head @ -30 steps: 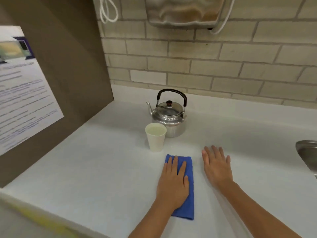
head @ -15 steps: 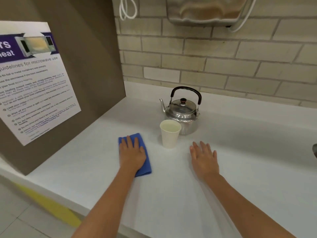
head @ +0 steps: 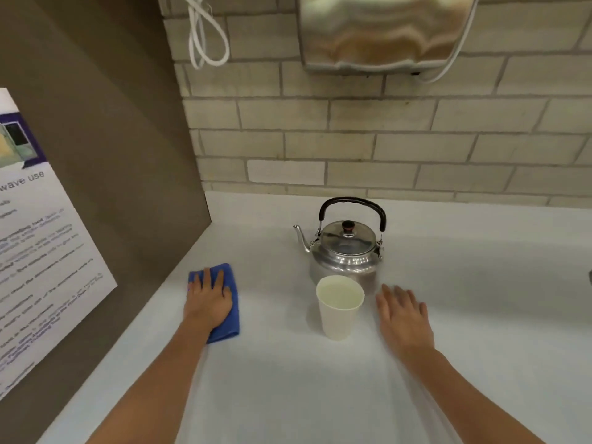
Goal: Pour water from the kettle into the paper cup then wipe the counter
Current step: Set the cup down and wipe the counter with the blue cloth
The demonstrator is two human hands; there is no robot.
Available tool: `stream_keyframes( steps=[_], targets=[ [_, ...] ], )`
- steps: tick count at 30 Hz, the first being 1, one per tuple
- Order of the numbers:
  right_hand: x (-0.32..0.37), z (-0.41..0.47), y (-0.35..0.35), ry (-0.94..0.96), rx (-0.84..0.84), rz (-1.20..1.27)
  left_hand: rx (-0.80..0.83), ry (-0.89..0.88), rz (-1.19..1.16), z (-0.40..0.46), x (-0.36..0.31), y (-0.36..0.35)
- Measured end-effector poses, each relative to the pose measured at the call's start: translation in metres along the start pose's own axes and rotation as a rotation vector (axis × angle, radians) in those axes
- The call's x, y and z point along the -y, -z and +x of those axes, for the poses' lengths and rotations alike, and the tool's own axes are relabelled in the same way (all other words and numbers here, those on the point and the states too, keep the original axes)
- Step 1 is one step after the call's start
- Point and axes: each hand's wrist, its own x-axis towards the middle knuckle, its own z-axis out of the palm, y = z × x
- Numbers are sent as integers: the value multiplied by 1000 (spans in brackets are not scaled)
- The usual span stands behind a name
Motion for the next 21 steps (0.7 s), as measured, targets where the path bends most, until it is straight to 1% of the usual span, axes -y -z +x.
stream_keyframes(
  steps=[3,5,7,12,19,21],
  targets=[
    [5,10,0,-18,-8,22,42,-129,-4,34,-47,-3],
    [6,10,1,-30,-7,89,65,-236,-37,35,-73,-9],
    [5,7,3,-30,7,113,52,-300,-31,27,-83,-16],
    [-4,6,9,-26,41,85,-6,-345,-39,0,-76,-24],
    [-5,5,22,-21,48,105,31,-386,-27,-9,-71,-15],
    [-2,8,30,-19,19,102,63,-370,-18,-10,-70,-12]
  ],
)
